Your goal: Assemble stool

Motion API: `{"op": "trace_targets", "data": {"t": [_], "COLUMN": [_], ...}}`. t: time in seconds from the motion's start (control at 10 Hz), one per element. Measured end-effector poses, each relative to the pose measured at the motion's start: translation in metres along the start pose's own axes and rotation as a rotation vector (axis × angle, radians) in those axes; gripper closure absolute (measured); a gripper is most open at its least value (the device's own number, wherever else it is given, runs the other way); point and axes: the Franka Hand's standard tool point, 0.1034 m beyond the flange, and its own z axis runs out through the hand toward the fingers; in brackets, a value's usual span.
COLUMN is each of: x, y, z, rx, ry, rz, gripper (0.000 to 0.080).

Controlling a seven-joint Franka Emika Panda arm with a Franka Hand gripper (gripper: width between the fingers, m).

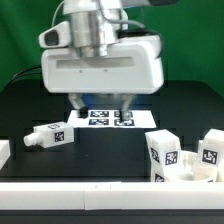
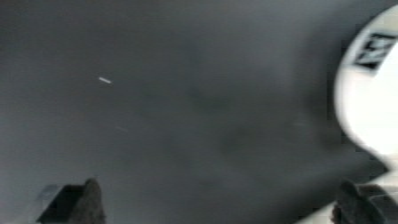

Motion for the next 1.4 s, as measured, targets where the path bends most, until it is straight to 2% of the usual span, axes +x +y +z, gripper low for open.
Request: {"op": "trace_targets", "data": {"t": [0.1, 0.2, 0.4, 0.6, 0.8, 0.9, 1.0, 1.1, 1.2, 1.4], "x": [-0.006, -0.001, -0.002, -0.001, 0.002, -0.004, -0.004, -0.005, -0.01, -0.022], "y": [0.027, 0.052, 0.05, 0.056, 0.096, 0.12, 0.137, 0.14, 0.137, 0.131], "z": [0.006, 0.007, 0.008, 0.009, 0.008, 0.013, 0.017, 0.025, 0.038, 0.052], "rx": [-0.028, -0.029, -0.034, -0.037, -0.045, -0.05, -0.049, -0.068, -0.089, -0.103], "ry": [-0.016, 0.019, 0.015, 0.014, -0.001, -0.002, 0.01, 0.029, 0.037, 0.032], "rz": [0.126, 0.06, 0.099, 0.109, 0.203, 0.256, 0.274, 0.278, 0.263, 0.261], "gripper": [0.0151, 0.0151, 0.0151, 0.0151, 0.0151, 0.0151, 0.0151, 0.0151, 0.0151, 0.0151]}}
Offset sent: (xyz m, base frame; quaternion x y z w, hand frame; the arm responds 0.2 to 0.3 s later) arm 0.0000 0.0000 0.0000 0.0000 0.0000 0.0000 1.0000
